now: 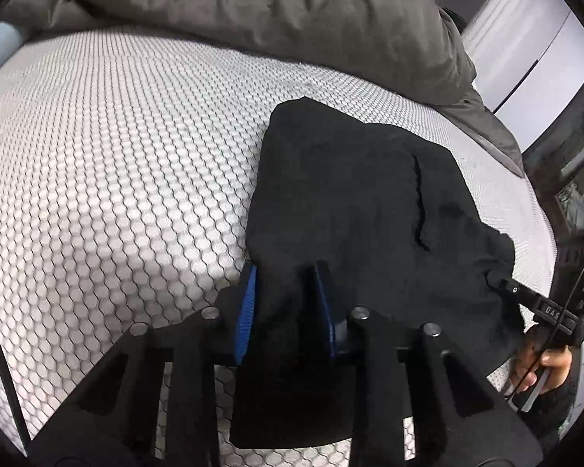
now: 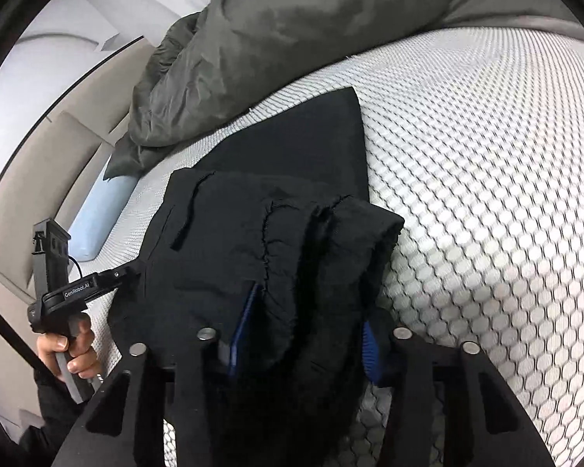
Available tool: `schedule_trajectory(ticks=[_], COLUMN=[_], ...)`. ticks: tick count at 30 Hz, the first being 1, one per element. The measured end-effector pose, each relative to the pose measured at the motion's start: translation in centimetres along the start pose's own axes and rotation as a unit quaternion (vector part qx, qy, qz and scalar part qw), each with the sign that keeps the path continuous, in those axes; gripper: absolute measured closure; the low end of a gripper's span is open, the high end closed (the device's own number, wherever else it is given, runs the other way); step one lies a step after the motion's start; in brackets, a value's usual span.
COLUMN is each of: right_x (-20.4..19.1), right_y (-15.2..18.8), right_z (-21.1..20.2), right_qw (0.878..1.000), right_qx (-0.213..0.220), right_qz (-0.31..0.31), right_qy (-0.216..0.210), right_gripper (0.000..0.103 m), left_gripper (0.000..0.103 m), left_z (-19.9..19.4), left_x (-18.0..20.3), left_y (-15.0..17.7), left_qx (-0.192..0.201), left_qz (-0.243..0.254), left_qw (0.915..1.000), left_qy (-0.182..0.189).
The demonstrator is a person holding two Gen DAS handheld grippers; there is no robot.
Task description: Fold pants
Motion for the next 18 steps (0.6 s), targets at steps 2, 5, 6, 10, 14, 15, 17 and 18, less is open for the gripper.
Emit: schedule_trajectory(ticks=[2, 5, 6, 10, 14, 15, 17, 18], right_x=[-0.3, -0.9, -1.4, -1.5, -0.9, -1.2, -1.9, -2.5], right_y=[-0.7, -2.3, -3.1, -4.5, -4.0, -3.9, -3.8, -3.6], right_z=[0.8, 2.6, 3.3, 4.5, 3.4, 3.0, 1.7, 0.8], right_qw=[1.000, 1.000, 1.000, 0.999, 0.999, 0.998, 0.997, 0.996], right_qx=[-0.001, -0.002, 0.000, -0.003, -0.010, -0.008, 0.005, 0.018], right_qz=[-0.004, -0.012, -0.022, -0.040, -0.035, -0.037, -0.051, -0.059], right_qy=[0.001, 0.003, 0.007, 0.029, 0.035, 0.042, 0.062, 0.069], right_gripper=[0.060, 0.060, 0.060, 0.056, 0.040, 0.040, 0.034, 0.029], left_gripper=[0.078, 0.078, 0.078, 0.078, 0.070, 0.069, 0.067, 0.064], left_z=[0.4, 1.0, 1.3, 1.0, 0.0, -0.3, -1.6, -2.3], left_x=[-0.5, -1.8, -2.1, -2.0, -1.5, -1.4, -0.8, -0.2], left_y=[-1.3, -3.9, -4.4, -4.0, -2.6, -2.4, -1.8, -1.5], left_qx=[0.006, 0.028, 0.031, 0.032, 0.043, 0.044, 0.054, 0.065], left_qz=[-0.008, -0.023, -0.025, -0.006, 0.027, 0.028, 0.033, 0.039], left_qw=[0.9999, 0.9986, 0.9980, 0.9976, 0.9945, 0.9940, 0.9935, 0.9933], left_qy=[-0.007, -0.038, -0.049, -0.062, -0.092, -0.096, -0.095, -0.087])
Point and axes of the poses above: each gripper's, at about its wrist camera, not at the fingertips, and z roughly the way its jaws point, x to its right, y to its underside, the point moved 7 cm from there along z, roughly the way its jaws point, and after that the axes turned 10 degrees about -z, right-handed, at the moved point
